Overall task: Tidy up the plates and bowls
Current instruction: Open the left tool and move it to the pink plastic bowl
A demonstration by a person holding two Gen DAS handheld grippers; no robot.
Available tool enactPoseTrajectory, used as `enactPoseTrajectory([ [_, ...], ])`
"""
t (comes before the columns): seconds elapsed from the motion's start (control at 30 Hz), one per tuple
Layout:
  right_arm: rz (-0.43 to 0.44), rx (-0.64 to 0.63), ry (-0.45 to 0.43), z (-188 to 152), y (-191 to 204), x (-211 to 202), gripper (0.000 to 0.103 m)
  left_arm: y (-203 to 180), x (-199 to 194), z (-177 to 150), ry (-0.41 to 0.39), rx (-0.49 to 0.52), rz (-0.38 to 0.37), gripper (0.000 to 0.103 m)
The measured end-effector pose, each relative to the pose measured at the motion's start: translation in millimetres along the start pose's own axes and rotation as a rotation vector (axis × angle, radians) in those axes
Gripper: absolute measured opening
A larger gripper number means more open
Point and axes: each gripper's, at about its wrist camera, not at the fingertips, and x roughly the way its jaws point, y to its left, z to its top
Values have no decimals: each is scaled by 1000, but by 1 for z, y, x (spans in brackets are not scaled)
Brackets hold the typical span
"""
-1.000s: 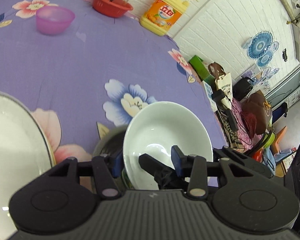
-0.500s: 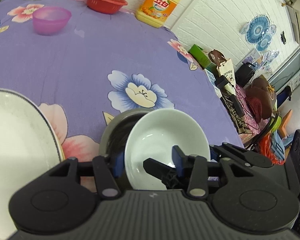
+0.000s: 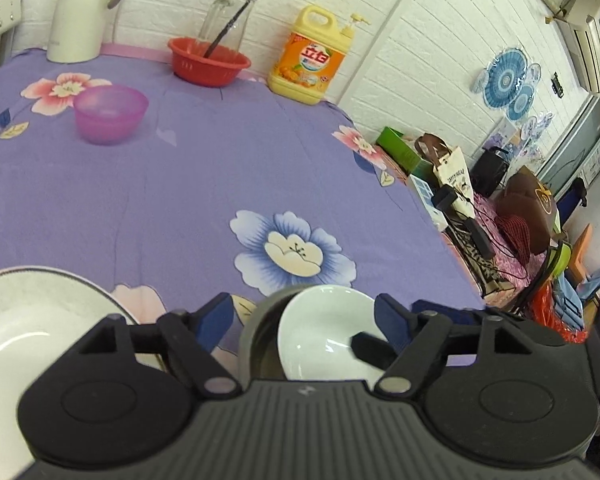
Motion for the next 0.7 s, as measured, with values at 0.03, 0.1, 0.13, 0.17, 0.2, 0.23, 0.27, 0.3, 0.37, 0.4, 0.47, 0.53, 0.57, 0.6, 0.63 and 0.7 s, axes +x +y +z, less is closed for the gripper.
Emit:
enactPoseTrajectory([
  [0.03,-12,2,-14,1,-2,-2,103,1,0,1,-7,2,5,78],
  [0.1,-10,15,-28,4,-6,-5,103,3,0,3,-17,7,23,78],
  [0.13,-9,18,-31,6,-7,-5,103,4,0,5,-23,13,36,79],
  [0.17,-11,15,-33,8,-8,-4,103,6,0,6,-27,18,45,79],
  [0.2,-14,8,-33,10,-7,-4,103,8,-1,7,-32,21,58,79],
  [0.23,-16,-1,-32,11,-5,-2,103,10,-2,9,-36,22,72,80],
  [0.27,-15,-7,-28,13,-4,0,103,13,-2,11,-36,22,87,80],
  [0.3,-8,-10,-23,15,-2,2,103,15,-3,13,-36,21,103,82],
  [0.37,21,3,-8,21,-1,9,103,23,-6,18,-45,20,138,91],
  [0.4,37,17,-3,25,-1,12,103,28,-10,20,-62,25,159,97],
  [0.47,59,45,5,33,-1,19,103,35,-16,26,-92,45,194,98],
  [0.53,67,56,10,42,3,27,103,46,-22,34,-112,57,218,98],
  [0.57,70,53,13,47,5,32,103,51,-25,37,-119,61,230,99],
  [0.6,74,48,15,52,8,36,103,56,-28,41,-129,67,248,100],
  [0.63,78,40,16,57,11,40,103,61,-30,45,-139,72,270,100],
  [0.7,80,28,20,67,17,50,103,71,-34,51,-155,87,321,100],
])
